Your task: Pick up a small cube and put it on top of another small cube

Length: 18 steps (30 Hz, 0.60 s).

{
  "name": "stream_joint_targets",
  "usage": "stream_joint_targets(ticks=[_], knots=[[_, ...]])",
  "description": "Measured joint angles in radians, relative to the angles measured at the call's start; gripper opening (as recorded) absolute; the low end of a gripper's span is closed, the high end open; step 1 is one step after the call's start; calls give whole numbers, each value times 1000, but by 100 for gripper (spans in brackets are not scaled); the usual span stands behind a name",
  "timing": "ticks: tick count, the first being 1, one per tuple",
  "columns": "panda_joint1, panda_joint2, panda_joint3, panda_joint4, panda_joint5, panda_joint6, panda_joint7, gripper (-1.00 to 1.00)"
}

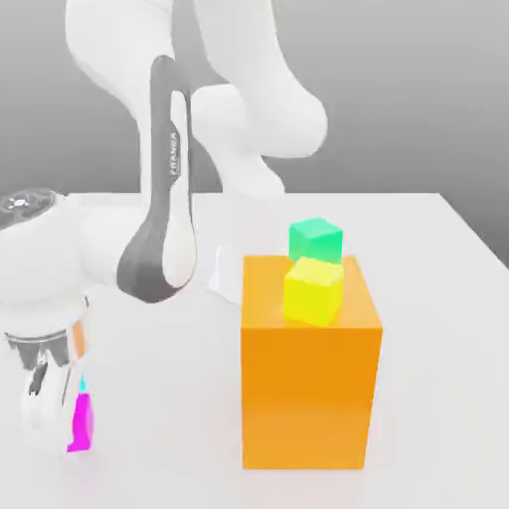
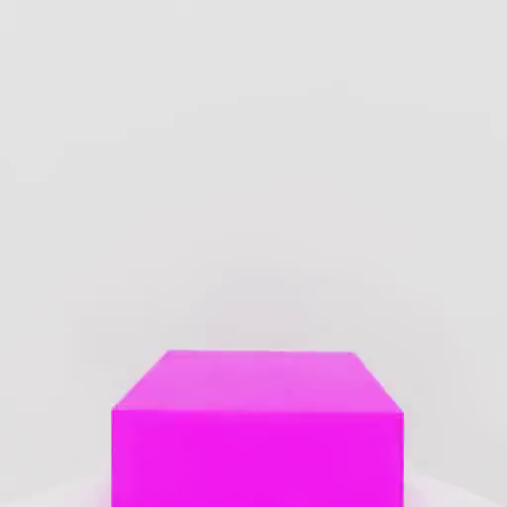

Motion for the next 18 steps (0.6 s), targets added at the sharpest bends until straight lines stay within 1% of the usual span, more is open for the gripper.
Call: stream_joint_targets(ticks=[5, 10, 12, 16, 17, 18], knots=[[-34, -134, -89, -106, -6, -33, 282, -100], [-140, -265, -139, -215, -10, -49, 570, -100], [-149, -235, -131, -227, 6, -7, 598, -100], [-152, -104, -107, -223, 59, 120, 572, -100], [-156, -82, -101, -222, 69, 140, 565, 100], [-156, -82, -101, -222, 69, 140, 565, 100]])
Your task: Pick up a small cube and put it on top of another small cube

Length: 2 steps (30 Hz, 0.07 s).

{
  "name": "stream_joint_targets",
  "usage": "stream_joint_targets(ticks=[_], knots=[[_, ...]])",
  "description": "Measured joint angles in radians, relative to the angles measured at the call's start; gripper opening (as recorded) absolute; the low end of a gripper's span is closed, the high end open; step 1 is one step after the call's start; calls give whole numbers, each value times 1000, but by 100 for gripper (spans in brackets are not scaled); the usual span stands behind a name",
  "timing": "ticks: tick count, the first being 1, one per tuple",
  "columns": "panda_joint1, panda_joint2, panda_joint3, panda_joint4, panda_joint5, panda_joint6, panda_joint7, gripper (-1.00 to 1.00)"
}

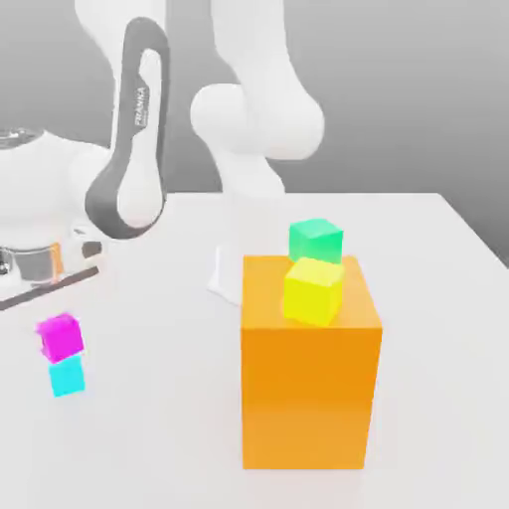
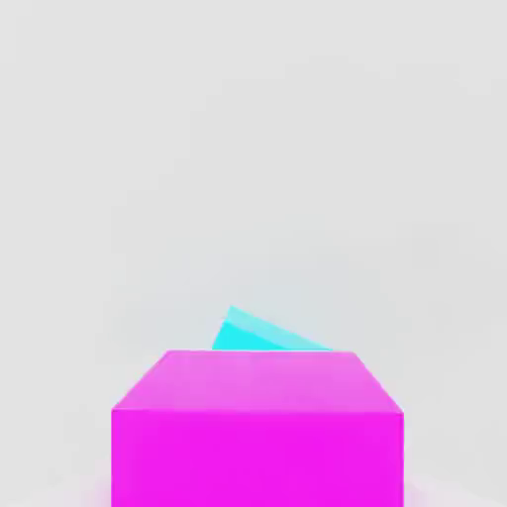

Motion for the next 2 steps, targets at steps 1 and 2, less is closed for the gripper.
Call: stream_joint_targets(ticks=[1, 2], knots=[[0, 0, 0, 0, 0, 0, 0, 100], [0, 0, 0, 0, 0, 0, 0, 100]])
